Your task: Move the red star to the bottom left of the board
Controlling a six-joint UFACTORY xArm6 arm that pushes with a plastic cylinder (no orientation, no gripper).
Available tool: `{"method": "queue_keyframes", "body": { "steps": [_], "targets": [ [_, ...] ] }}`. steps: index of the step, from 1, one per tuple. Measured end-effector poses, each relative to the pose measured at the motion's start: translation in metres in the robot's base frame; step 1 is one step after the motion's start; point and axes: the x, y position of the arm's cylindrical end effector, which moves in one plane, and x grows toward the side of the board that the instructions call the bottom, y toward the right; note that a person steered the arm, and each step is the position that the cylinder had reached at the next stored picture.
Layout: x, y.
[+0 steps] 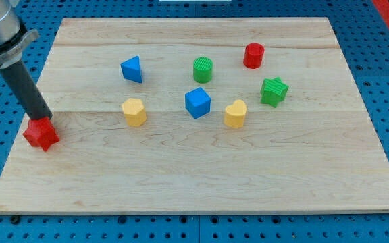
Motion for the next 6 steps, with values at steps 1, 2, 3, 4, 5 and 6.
{"method": "queue_keyframes", "body": {
  "steps": [1, 2, 3, 4, 5, 6],
  "targets": [
    [0.014, 0.001],
    [0.025, 0.001],
    [0.036, 0.001],
    [0.045, 0.001],
    [0.050, 0.001],
    [0.050, 0.001]
  ]
}}
